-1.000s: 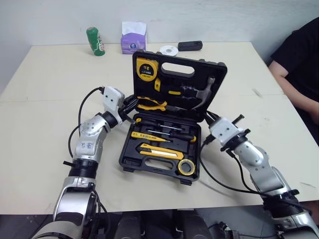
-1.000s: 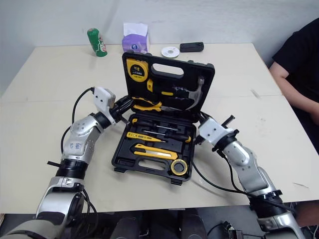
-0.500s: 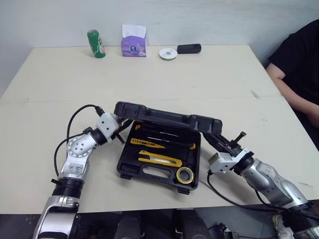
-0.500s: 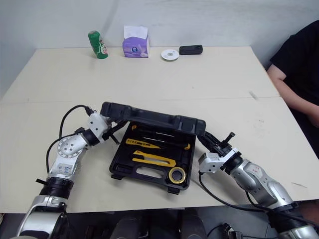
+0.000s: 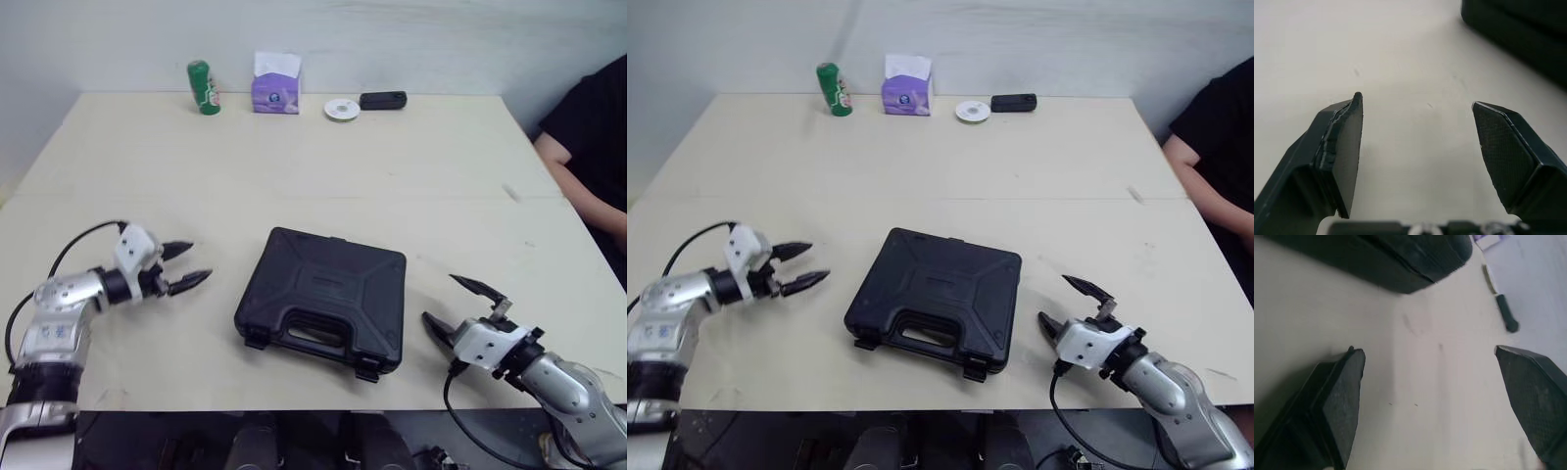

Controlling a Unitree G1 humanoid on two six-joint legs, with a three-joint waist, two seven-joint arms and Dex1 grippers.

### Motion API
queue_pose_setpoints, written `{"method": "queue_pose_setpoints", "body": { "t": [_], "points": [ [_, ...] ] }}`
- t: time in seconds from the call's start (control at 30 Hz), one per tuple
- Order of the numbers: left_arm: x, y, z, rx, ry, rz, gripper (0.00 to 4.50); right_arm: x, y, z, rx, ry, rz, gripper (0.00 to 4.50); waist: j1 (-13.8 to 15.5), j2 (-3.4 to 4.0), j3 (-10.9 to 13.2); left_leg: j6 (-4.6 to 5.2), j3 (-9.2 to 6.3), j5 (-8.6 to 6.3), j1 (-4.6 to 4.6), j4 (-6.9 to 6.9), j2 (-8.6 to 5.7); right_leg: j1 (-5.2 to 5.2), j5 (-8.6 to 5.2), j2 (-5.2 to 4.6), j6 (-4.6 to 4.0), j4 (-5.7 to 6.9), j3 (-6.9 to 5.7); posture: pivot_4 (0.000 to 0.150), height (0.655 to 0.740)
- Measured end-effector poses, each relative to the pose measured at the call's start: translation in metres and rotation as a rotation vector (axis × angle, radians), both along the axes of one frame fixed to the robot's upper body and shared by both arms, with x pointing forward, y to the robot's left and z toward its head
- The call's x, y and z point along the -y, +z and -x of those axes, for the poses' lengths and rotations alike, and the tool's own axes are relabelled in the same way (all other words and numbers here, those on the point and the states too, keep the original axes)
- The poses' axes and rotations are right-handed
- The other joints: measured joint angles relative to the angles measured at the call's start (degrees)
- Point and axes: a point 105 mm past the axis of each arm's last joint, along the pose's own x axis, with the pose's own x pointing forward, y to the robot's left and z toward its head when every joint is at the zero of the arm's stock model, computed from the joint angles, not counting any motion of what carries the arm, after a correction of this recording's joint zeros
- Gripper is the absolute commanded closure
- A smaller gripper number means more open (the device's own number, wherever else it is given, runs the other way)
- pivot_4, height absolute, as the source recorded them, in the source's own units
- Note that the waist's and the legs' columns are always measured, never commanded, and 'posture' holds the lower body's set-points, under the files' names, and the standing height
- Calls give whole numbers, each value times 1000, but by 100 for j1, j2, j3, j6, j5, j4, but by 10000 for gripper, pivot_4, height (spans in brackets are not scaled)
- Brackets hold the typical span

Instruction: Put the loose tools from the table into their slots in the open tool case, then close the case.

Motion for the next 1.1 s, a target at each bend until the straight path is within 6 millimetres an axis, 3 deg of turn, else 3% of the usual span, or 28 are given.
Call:
{"method": "queue_pose_setpoints", "body": {
  "t": [0.07, 0.2, 0.27, 0.3, 0.5, 0.7, 0.83, 0.97, 1.1],
  "points": [
    [10, 10, -7, 25, -21, 22, 14809, -3, -4, 6, -91, 1, -88, 8154, -4, 1, 0, 0, 2, -2, -1, -2, -1, -1, 0, 0, 0, -1, 0, 1500, 7400],
    [31, 17, -22, 18, -92, 5, 34651, -7, -7, 17, -306, -36, -359, 29554, -16, 0, 0, -1, 15, 0, -6, 3, 0, -10, 0, 7, 0, 3, 0, 1500, 7400],
    [40, 20, -28, 9, -132, -14, 44680, -8, -6, 23, -362, -29, -396, 40138, -22, -1, 0, 1, 17, -1, -4, 5, 0, -10, 0, 11, 1, 3, -3, 1500, 7400],
    [43, 22, -30, 4, -148, -21, 45000, -8, -5, 25, -371, -24, -396, 44361, -28, -1, 0, 1, 19, -1, -3, 5, 1, -12, 0, 12, 1, 3, -3, 1500, 7400],
    [47, 16, -44, -29, -160, -64, 45000, -14, -9, 39, -419, 34, -349, 44361, -7, -1, 0, 2, 23, -2, -5, 4, -1, -17, 0, 13, 1, 3, -4, 1500, 7400],
    [81, -6, -57, -66, -218, -61, 45000, -42, -19, 70, -595, 232, -267, 44361, 55, -8, 0, 18, 19, -10, -19, 30, -6, -17, 4, 16, 8, 6, -8, 1500, 7400],
    [95, -6, -67, -36, -233, -99, 45000, -50, -26, 84, -687, 314, -210, 44361, 87, -14, 3, 22, 26, -13, -21, 35, -6, -20, 8, 13, 15, 1, -23, 1500, 7400],
    [110, -3, -79, -21, -207, -110, 45000, -60, -32, 90, -739, 372, -188, 44361, 120, -17, 3, 23, 26, -14, -21, 38, -8, -20, 9, 12, 16, 2, -30, 1500, 7400],
    [122, -14, -79, -52, -231, -128, 45000, -65, -32, 83, -710, 392, -169, 44361, 110, -27, 4, 23, 28, -14, -21, 40, -5, -21, 9, 13, 18, 2, -31, 1500, 7400]
  ]
}}
